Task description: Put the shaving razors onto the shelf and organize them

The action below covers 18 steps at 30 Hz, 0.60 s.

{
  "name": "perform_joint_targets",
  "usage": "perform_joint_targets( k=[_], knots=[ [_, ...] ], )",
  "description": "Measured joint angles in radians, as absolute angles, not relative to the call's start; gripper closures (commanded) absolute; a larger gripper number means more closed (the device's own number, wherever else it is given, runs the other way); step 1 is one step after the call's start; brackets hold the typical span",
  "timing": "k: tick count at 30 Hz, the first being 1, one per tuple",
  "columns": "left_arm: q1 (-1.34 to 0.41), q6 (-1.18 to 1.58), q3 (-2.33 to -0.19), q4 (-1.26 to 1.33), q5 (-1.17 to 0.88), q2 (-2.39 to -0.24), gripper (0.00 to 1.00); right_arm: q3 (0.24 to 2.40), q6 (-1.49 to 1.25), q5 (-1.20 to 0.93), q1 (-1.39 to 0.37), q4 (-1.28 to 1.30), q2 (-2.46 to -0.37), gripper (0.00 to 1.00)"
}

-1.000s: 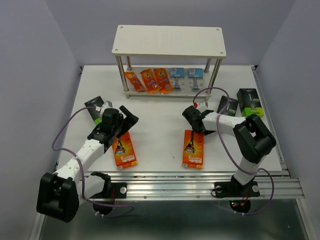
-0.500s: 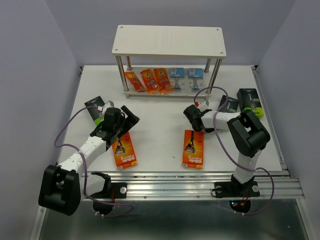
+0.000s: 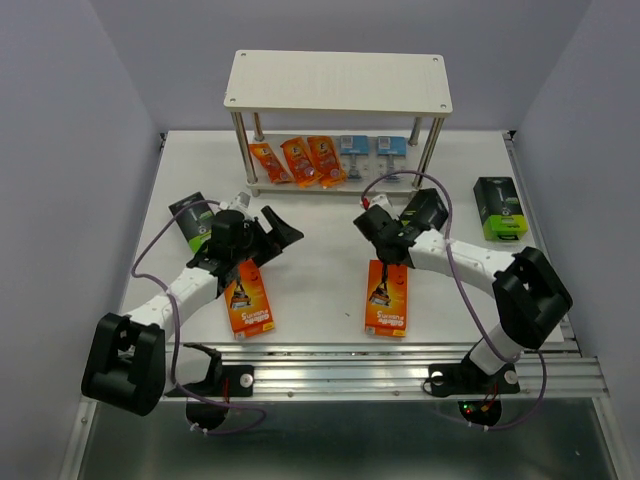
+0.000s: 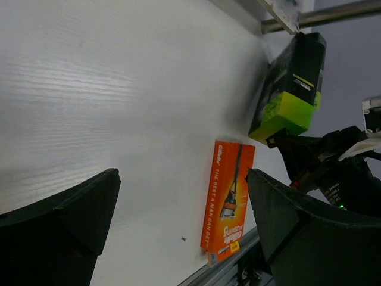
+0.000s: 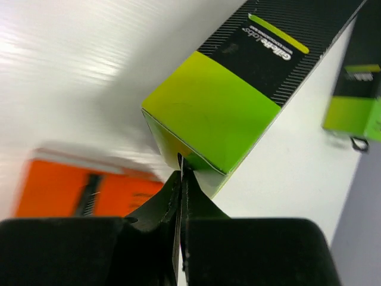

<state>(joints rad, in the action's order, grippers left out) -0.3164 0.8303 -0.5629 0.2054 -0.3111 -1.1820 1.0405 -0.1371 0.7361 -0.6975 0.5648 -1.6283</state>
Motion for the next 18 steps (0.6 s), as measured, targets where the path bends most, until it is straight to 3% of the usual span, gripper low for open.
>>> perform_joint_targets(
  k=[7,18],
  knots=[
    [-0.376,0.868,-0.562,0.279,-0.43,-1.209,0.01,1.067,-0.017,0.501,-0.81,0.453,-1.579,0.99],
    [-0.454,0.917,-0.577,0.303,-0.445,-1.296,0.01,1.067,0.082,0.213,-0.965,0.355,-1.579,0.99]
  ],
)
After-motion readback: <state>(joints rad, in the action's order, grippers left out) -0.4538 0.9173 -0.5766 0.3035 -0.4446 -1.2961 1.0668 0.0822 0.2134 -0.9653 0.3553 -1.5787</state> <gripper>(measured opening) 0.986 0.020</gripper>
